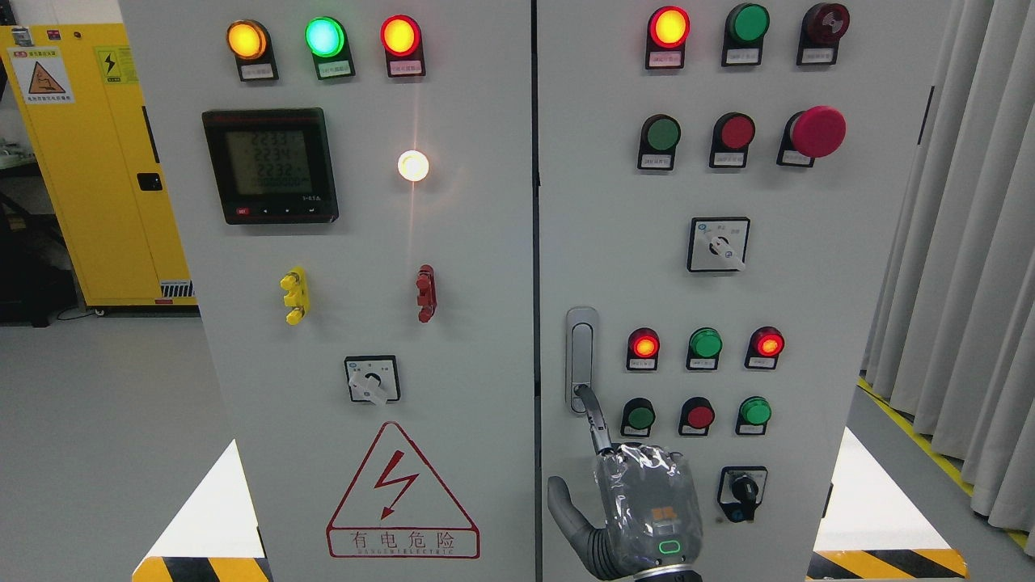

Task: Release door handle

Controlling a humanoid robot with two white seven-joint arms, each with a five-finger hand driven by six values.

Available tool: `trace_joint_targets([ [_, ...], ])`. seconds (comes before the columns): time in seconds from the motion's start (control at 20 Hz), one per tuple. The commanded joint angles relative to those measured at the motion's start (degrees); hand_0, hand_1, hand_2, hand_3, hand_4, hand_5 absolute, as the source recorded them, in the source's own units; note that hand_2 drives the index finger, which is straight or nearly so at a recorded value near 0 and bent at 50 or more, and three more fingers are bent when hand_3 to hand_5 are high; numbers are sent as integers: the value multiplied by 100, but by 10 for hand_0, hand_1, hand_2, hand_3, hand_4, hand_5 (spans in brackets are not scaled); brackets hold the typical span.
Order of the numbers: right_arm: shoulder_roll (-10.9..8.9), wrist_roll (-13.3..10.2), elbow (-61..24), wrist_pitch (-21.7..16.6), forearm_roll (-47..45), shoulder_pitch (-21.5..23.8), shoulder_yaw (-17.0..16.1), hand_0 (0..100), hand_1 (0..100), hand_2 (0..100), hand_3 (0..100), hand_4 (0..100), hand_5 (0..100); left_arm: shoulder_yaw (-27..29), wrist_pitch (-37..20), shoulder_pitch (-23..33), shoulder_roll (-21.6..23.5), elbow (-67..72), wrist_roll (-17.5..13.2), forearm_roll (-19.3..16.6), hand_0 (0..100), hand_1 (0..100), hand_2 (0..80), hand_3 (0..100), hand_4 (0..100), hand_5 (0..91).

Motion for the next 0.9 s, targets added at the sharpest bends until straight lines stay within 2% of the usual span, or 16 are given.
trace_joint_targets([
  [0.0, 2, 20, 6, -5, -2, 2, 6, 468, 359, 0, 994, 980, 1000, 0, 2, 0, 0, -70, -2, 3, 120, 556, 0, 0, 0, 0],
  [0.85, 2, 73, 6, -5, -11, 63, 6, 473, 362, 0, 1000, 984, 1000, 0, 2, 0, 0, -70, -2, 4, 120, 556, 0, 0, 0, 0],
])
